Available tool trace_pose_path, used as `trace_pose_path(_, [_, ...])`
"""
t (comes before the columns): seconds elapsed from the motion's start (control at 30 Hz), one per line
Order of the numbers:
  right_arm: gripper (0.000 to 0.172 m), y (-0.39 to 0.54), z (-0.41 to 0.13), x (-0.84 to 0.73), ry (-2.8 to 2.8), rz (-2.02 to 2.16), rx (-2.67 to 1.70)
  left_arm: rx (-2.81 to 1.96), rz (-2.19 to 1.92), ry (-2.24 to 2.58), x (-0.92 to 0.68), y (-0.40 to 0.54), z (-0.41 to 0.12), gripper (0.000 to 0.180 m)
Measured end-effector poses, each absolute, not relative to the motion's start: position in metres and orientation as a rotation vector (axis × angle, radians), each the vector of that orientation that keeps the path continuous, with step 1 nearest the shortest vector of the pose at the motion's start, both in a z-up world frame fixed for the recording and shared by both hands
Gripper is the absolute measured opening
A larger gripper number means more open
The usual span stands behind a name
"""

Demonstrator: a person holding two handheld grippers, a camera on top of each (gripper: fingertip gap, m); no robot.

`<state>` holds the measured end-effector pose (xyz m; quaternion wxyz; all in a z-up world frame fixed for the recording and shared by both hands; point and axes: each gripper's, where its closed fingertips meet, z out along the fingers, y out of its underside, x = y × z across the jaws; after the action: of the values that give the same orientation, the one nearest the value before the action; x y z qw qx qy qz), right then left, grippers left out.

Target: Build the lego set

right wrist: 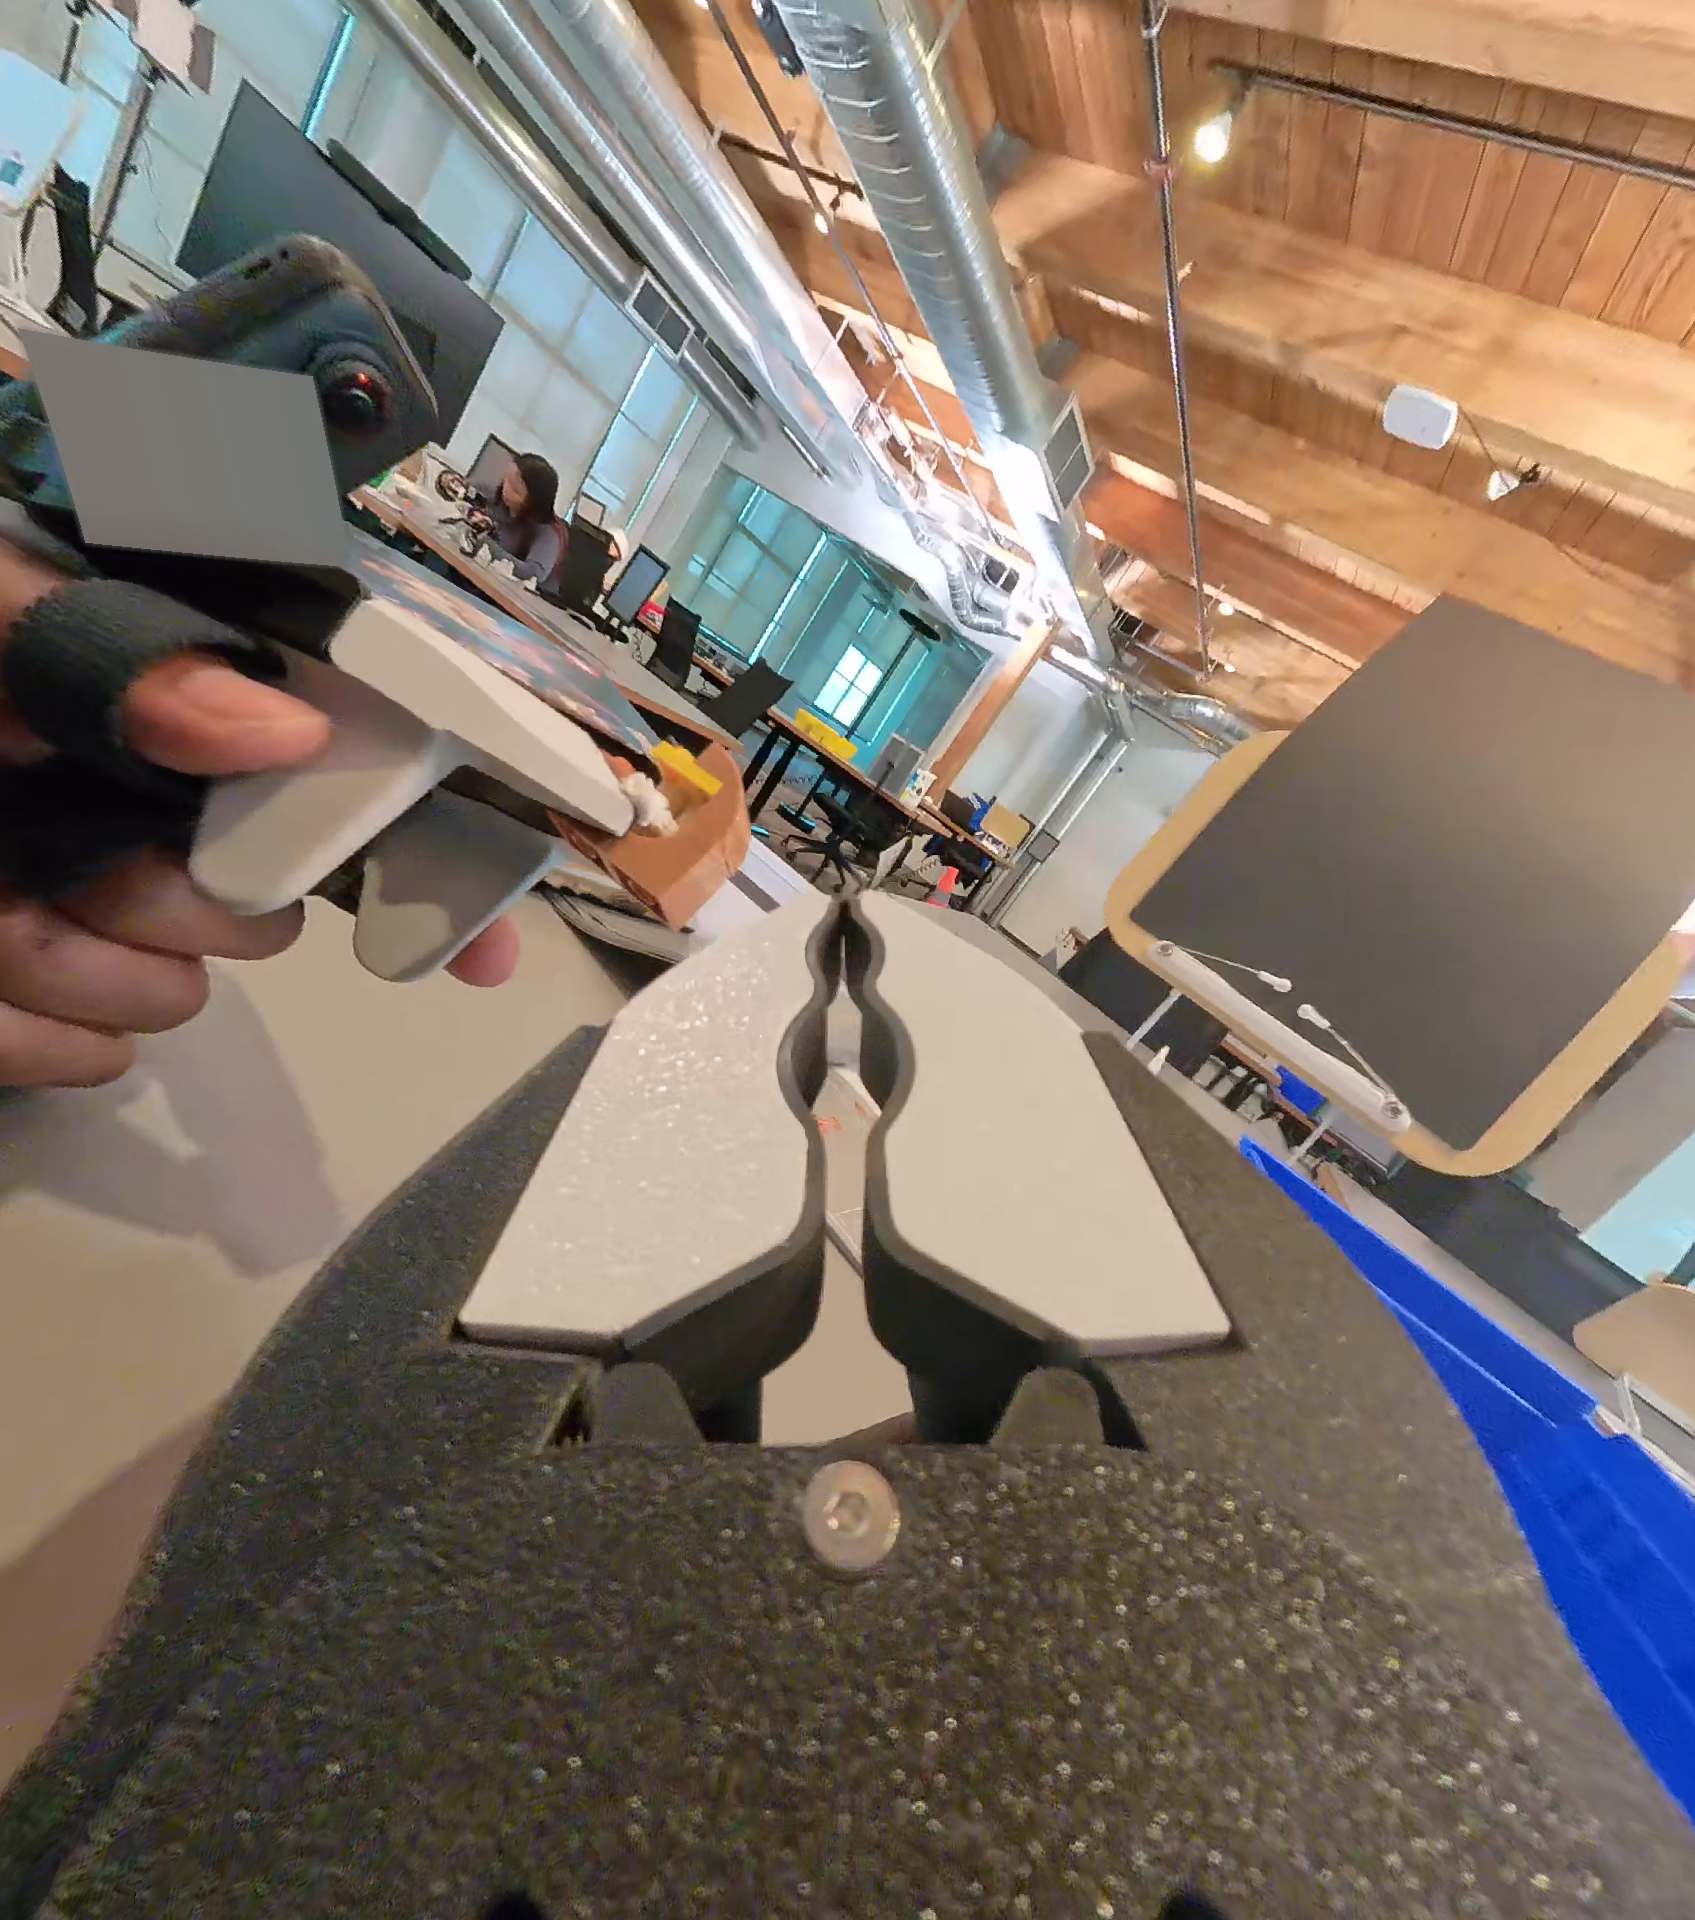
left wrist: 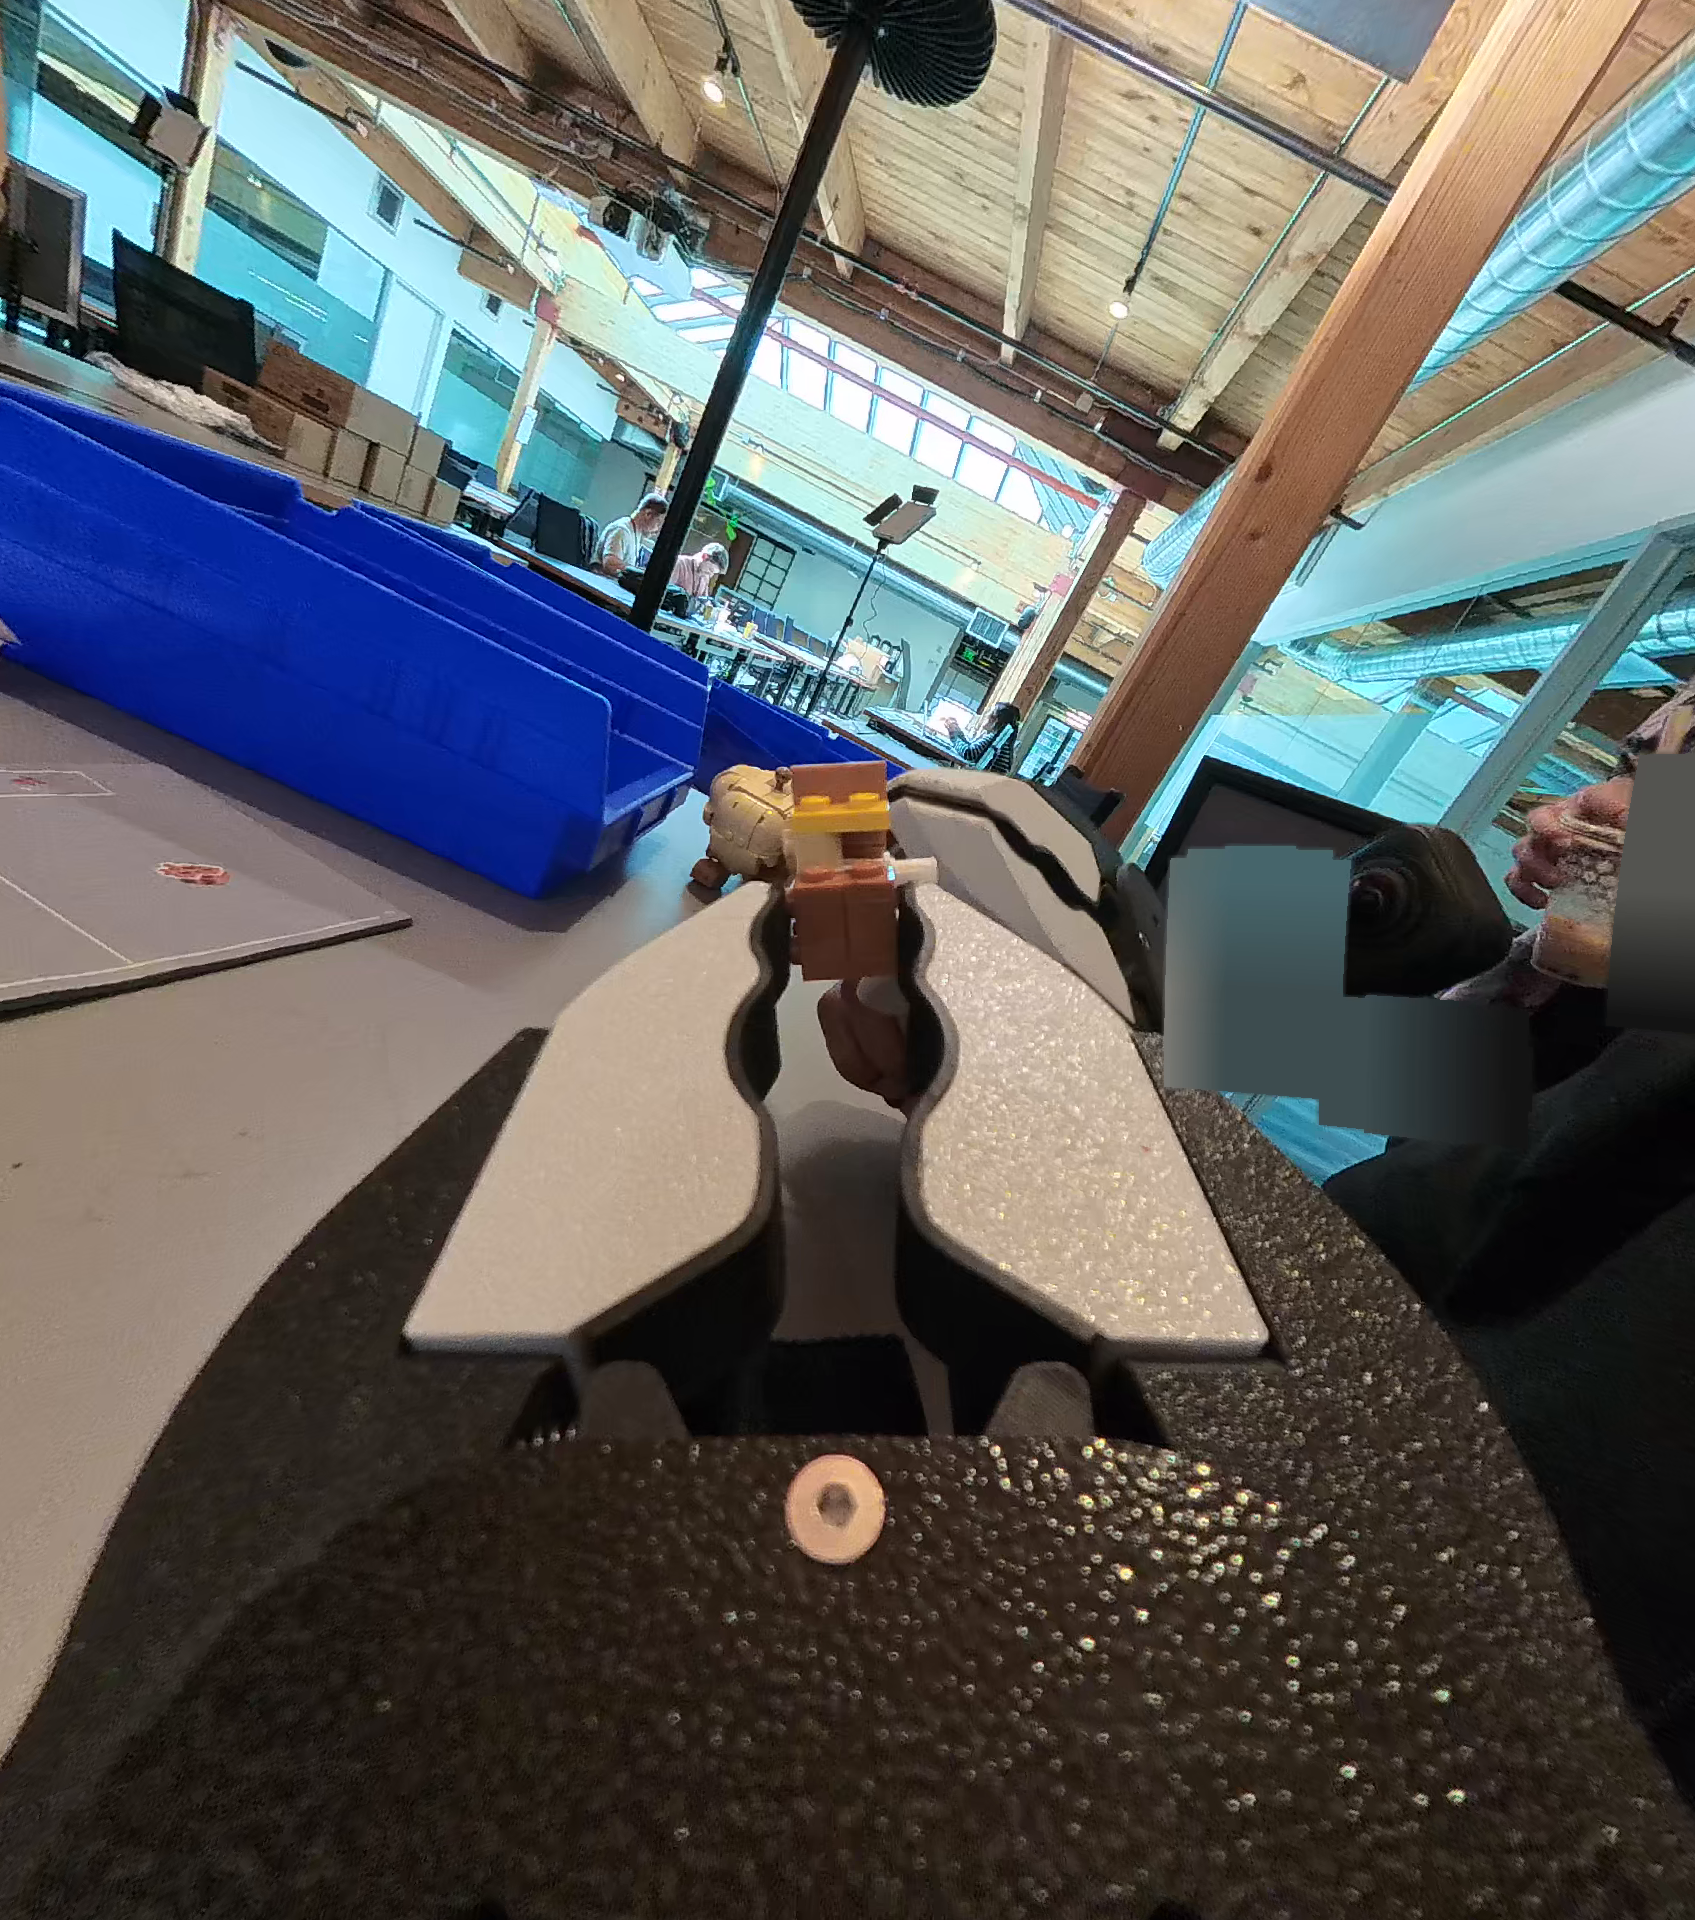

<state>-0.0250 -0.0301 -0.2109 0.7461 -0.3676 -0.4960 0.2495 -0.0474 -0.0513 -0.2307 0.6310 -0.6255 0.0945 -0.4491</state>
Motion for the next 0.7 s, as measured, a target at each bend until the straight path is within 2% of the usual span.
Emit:
trace_pose_path(0.1, [0.0,-0.033,-0.21,-0.025,-1.085,0.531,-0.777,-1.424,-1.038,0.214,-0.048,-0.052,-0.23,0.019])
trace_pose_path(0.2, [0.015,-0.038,-0.211,-0.027,-1.104,0.555,-0.757,-1.418,-1.043,0.211,-0.049,-0.052,-0.229,0.019])
trace_pose_path(0.3, [0.021,-0.046,-0.211,-0.029,-1.13,0.569,-0.718,-1.42,-1.046,0.213,-0.048,-0.052,-0.229,0.019])
trace_pose_path(0.33, [0.019,-0.048,-0.211,-0.029,-1.131,0.569,-0.71,-1.421,-1.044,0.212,-0.048,-0.052,-0.23,0.019])
trace_pose_path(0.4, [0.0,-0.048,-0.211,-0.028,-1.133,0.554,-0.706,-1.42,-1.045,0.214,-0.048,-0.052,-0.229,0.019])
trace_pose_path(0.53, [0.0,-0.046,-0.212,-0.029,-1.133,0.547,-0.71,-1.415,-1.056,0.226,-0.047,-0.054,-0.229,0.018])
trace_pose_path(0.6, [0.017,-0.05,-0.214,-0.03,-1.155,0.572,-0.703,-1.394,-1.112,0.233,-0.047,-0.058,-0.226,0.018])
trace_pose_path(0.7, [0.033,-0.055,-0.218,-0.034,-1.193,0.61,-0.707,-1.345,-1.271,0.208,-0.049,-0.065,-0.221,0.018])
